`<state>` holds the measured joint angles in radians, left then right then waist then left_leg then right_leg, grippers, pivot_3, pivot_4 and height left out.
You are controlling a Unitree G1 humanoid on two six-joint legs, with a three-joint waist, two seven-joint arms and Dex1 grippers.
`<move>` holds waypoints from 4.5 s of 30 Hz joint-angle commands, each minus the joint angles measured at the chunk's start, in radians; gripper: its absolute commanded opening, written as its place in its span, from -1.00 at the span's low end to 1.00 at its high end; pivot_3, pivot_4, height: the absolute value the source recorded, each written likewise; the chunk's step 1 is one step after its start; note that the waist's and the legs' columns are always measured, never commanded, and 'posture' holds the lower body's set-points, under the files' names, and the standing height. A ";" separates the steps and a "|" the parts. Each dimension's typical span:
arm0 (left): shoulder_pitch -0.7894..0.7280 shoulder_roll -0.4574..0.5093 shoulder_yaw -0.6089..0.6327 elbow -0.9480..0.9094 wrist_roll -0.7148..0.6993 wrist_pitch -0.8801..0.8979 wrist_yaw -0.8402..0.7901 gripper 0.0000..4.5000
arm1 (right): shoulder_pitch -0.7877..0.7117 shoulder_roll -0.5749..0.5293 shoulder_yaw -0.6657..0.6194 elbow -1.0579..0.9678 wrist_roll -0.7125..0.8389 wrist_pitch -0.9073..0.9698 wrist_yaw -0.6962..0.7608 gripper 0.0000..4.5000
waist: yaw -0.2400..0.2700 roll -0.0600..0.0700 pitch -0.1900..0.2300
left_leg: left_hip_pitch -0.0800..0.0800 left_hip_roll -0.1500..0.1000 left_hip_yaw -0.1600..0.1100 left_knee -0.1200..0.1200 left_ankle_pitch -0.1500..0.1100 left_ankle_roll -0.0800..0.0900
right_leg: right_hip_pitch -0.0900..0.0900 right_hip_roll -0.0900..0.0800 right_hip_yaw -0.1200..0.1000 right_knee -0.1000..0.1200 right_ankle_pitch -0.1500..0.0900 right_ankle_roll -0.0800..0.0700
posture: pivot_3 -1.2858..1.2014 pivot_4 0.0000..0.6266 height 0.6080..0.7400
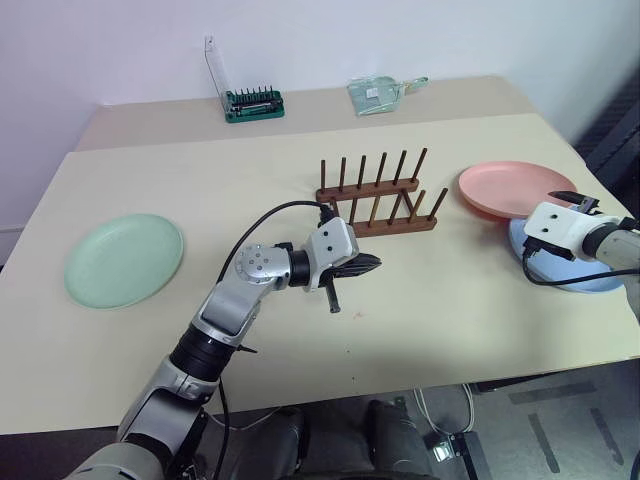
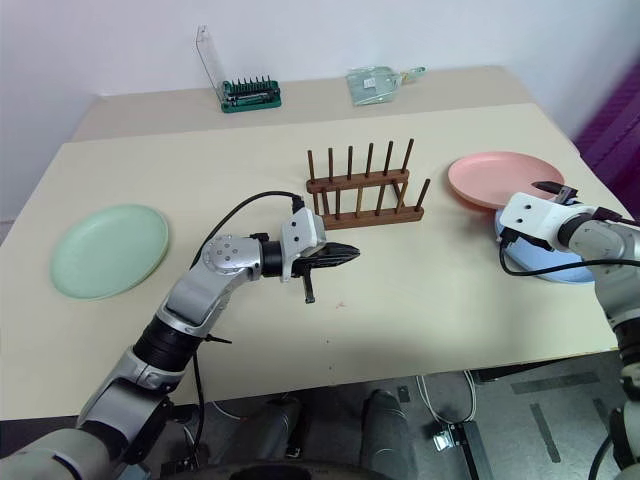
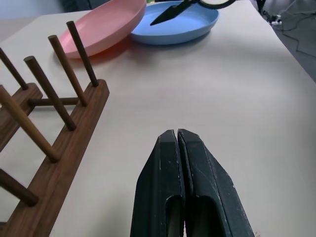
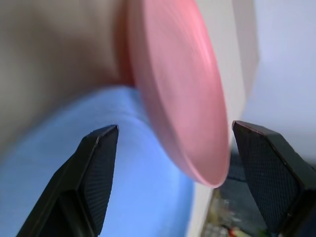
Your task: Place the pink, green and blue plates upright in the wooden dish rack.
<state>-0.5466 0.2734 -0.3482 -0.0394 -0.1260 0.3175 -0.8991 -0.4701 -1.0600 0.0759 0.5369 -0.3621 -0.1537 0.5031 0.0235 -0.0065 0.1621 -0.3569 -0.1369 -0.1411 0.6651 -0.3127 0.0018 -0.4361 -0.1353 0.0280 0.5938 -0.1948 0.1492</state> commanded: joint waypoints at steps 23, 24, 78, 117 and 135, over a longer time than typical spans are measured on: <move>0.022 0.040 0.044 -0.046 -0.012 -0.002 0.061 -1.00 | -0.106 0.013 -0.092 -0.033 0.204 -0.249 -0.028 -0.99 | -0.013 0.002 0.001 | -0.001 0.000 0.000 -0.001 0.000 0.000 | -0.001 0.000 0.001 0.000 0.000 0.000 | 0.03 -0.52 1.00; 0.022 0.044 0.050 -0.045 -0.015 0.001 0.062 -1.00 | -0.095 0.025 -0.124 -0.100 0.282 -0.201 0.024 -0.99 | -0.014 0.002 0.001 | -0.001 0.000 0.000 -0.002 0.000 0.000 | -0.002 0.000 0.001 0.000 0.000 0.000 | 0.03 -0.52 1.00; 0.128 0.175 0.157 -0.218 -0.153 0.145 0.035 -1.00 | -0.356 0.075 -0.311 -0.050 0.699 0.347 0.715 0.68 | -0.007 0.002 0.001 | -0.012 0.004 0.001 0.003 -0.005 0.000 | -0.011 0.001 -0.004 0.001 0.001 -0.001 | 0.03 -0.52 1.00; 0.134 -0.001 1.212 -0.156 -0.109 0.888 1.083 -0.09 | -0.035 0.378 0.131 -0.845 0.652 0.586 0.458 1.00 | -0.010 -0.003 -0.002 | -0.015 0.008 0.000 0.014 -0.008 -0.005 | -0.013 0.005 -0.008 0.004 0.003 -0.004 | 0.03 -0.52 1.00; -0.195 0.071 0.657 -0.250 -0.209 0.568 0.744 -0.98 | -0.296 0.479 0.280 -0.631 0.156 0.220 0.170 1.00 | -0.028 -0.004 -0.002 | -0.014 0.009 0.001 0.015 -0.009 -0.005 | -0.013 0.006 -0.009 0.004 0.004 -0.005 | 0.03 -0.52 1.00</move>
<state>-0.7293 0.3270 0.3189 -0.2622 -0.3333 0.8893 -0.1507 -0.7310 -0.5884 0.3525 -0.1206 -0.1408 0.1294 0.7140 -0.0041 -0.0103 0.1604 -0.3716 -0.1279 -0.1393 0.6803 -0.3216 -0.0032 -0.4498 -0.1298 0.0189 0.5977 -0.1913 0.1446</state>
